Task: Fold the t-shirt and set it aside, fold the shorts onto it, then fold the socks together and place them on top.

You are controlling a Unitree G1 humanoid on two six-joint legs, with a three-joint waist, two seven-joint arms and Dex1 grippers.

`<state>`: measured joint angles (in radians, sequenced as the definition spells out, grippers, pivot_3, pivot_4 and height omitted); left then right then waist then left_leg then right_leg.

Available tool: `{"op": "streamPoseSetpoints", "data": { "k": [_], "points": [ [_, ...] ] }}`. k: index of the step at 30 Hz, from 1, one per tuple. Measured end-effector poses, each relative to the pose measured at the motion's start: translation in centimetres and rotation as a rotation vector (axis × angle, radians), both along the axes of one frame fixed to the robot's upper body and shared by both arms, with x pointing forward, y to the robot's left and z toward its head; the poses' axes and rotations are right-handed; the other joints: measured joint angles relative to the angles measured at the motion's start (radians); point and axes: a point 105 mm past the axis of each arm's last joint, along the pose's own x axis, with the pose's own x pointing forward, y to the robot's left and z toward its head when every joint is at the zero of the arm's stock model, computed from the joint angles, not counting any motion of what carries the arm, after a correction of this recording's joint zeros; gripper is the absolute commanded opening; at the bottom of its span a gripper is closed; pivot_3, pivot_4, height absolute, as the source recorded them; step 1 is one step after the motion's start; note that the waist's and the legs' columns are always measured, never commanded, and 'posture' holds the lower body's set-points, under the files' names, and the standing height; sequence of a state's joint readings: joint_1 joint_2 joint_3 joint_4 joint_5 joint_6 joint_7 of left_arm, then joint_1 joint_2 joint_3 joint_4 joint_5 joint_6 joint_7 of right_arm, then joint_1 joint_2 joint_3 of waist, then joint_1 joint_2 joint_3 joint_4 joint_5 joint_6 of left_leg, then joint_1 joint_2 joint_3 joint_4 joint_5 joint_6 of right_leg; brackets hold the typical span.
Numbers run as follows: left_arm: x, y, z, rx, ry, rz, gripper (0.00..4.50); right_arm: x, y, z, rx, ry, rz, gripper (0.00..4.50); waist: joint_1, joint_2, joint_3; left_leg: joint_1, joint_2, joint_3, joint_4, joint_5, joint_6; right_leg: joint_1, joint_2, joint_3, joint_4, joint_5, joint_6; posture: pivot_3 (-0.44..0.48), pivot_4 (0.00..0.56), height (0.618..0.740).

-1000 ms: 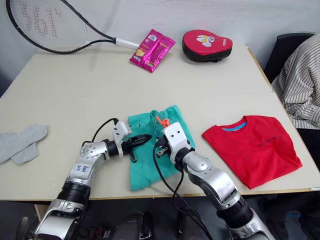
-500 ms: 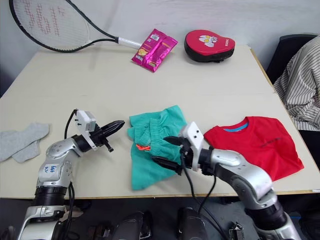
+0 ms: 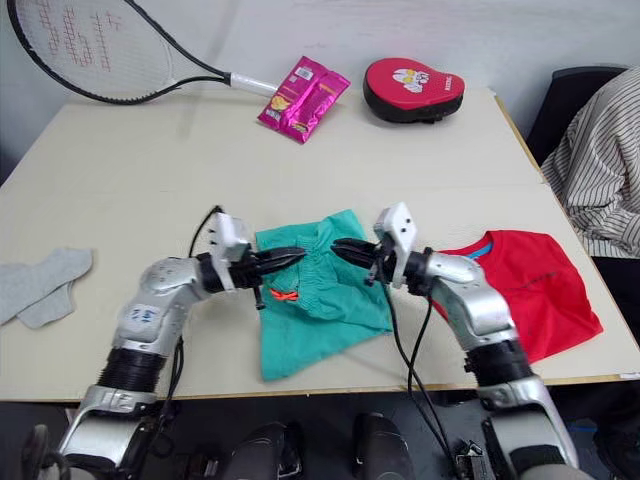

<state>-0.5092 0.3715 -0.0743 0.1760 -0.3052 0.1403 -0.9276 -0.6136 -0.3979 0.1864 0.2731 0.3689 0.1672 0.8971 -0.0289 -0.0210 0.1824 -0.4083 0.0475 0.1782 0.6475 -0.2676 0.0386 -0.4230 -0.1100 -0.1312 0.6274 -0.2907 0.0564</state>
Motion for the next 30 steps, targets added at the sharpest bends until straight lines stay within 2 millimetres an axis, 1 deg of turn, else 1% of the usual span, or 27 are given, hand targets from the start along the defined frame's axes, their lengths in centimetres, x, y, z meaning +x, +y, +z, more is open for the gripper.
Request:
{"op": "streamPoseSetpoints", "data": {
  "k": [2,6,9,11,12,14,15,17,20,24,25,26,28,29,30],
  "points": [
    [0.6,0.2,-1.5,0.056,0.035,0.042,0.00,1.2,0.2,-1.2,-0.051,-0.015,-0.022,0.01,-0.001,0.000,0.000,0.000,0.000,0.000,0.001,0.001,0.000,0.000,0.000,0.000,0.001,0.000,0.000,0.000,0.150,0.740],
    [1.1,0.5,-3.8,0.148,0.081,0.088,0.00,2.4,-0.2,-3.1,-0.111,-0.023,-0.056,0.01,0.000,0.000,0.000,0.001,0.000,0.000,0.000,0.001,0.000,0.000,-0.001,0.000,0.002,0.000,0.000,0.000,0.150,0.740],
    [1.2,0.5,-4.3,0.174,0.077,0.107,0.00,2.9,-1.1,-3.6,-0.109,-0.028,-0.093,0.01,0.000,0.000,0.000,0.003,0.000,-0.001,0.000,0.001,0.000,0.002,-0.002,0.000,0.002,0.000,0.000,0.000,0.150,0.740],
    [1.1,0.5,-4.5,0.183,0.079,0.109,0.00,3.6,-2.4,-3.5,-0.091,-0.028,-0.154,0.01,-0.001,0.001,0.000,0.005,0.000,-0.002,0.000,0.001,0.000,0.004,-0.002,0.000,0.002,0.000,0.000,0.000,0.150,0.740],
    [0.9,0.8,-4.7,0.200,0.077,0.109,0.00,4.2,-3.7,-3.4,-0.078,-0.024,-0.223,0.01,-0.001,0.001,0.000,0.006,0.000,-0.003,0.000,0.000,-0.001,0.005,-0.002,0.000,0.002,0.000,0.000,0.000,0.150,0.740],
    [0.8,1.1,-4.7,0.207,0.074,0.112,0.00,4.9,-6.4,-3.2,-0.070,-0.016,-0.317,0.01,-0.001,0.001,0.000,0.006,0.000,-0.003,0.000,0.000,-0.001,0.005,-0.003,0.000,0.002,0.000,0.000,0.000,0.150,0.740],
    [0.8,1.3,-4.6,0.198,0.072,0.121,0.00,4.9,-7.5,-2.9,-0.050,-0.011,-0.344,0.01,-0.001,0.002,0.000,0.006,0.000,-0.003,0.000,0.000,-0.001,0.005,-0.003,0.000,0.002,0.000,0.000,0.000,0.150,0.740],
    [0.8,1.4,-4.5,0.188,0.073,0.129,0.00,4.6,-8.6,-2.0,0.012,0.010,-0.335,0.01,-0.003,0.003,0.000,0.006,0.000,-0.003,-0.001,0.000,-0.001,0.005,-0.003,0.000,0.002,0.000,0.000,0.000,0.150,0.740],
    [0.9,1.5,-4.6,0.160,0.072,0.126,0.00,2.9,-8.9,-0.5,0.127,0.139,-0.218,0.55,-0.002,0.006,0.000,0.006,0.001,-0.004,0.000,0.000,-0.001,0.005,-0.003,0.000,0.002,0.000,0.000,0.000,0.150,0.740],
    [1.0,1.4,-4.5,0.144,0.054,0.115,0.00,0.7,-9.3,0.4,0.168,0.427,-0.107,1.76,0.001,0.006,0.001,0.005,0.000,-0.005,0.000,-0.003,0.004,0.005,-0.004,-0.001,0.002,0.000,-0.001,0.000,0.150,0.740],
    [1.1,1.4,-4.5,0.145,0.051,0.110,0.00,0.2,-9.5,0.2,0.158,0.507,-0.095,2.14,0.001,0.006,0.001,0.005,0.000,-0.006,0.000,-0.003,0.005,0.005,-0.004,-0.001,0.001,0.000,-0.001,0.000,0.150,0.740],
    [1.1,1.4,-4.5,0.145,0.044,0.106,0.00,-0.7,-9.6,-0.3,0.124,0.627,-0.074,2.47,0.001,0.007,0.001,0.005,0.000,-0.006,0.000,-0.004,0.006,0.005,-0.005,-0.002,0.001,0.000,-0.001,0.000,0.150,0.740],
    [1.2,1.6,-4.6,0.146,0.043,0.104,0.00,-1.8,-9.7,-1.1,0.078,0.770,-0.053,3.14,0.000,0.007,0.001,0.005,0.001,-0.006,0.000,-0.004,0.006,0.005,-0.005,-0.002,0.001,0.000,-0.002,0.000,0.150,0.740],
    [1.3,1.7,-4.5,0.145,0.039,0.105,0.00,-1.8,-9.4,-1.4,0.077,0.806,-0.058,3.45,-0.003,0.007,0.000,0.005,0.001,-0.006,0.000,-0.004,0.006,0.004,-0.005,-0.002,0.001,0.000,-0.002,0.000,0.150,0.740],
    [1.3,1.7,-4.5,0.144,0.036,0.107,0.00,-1.4,-9.0,-1.7,0.079,0.837,-0.079,3.78,-0.006,0.008,0.000,0.005,0.001,-0.005,0.000,-0.004,0.006,0.004,-0.005,-0.002,0.001,0.001,-0.002,0.000,0.150,0.740]
  ]
}}
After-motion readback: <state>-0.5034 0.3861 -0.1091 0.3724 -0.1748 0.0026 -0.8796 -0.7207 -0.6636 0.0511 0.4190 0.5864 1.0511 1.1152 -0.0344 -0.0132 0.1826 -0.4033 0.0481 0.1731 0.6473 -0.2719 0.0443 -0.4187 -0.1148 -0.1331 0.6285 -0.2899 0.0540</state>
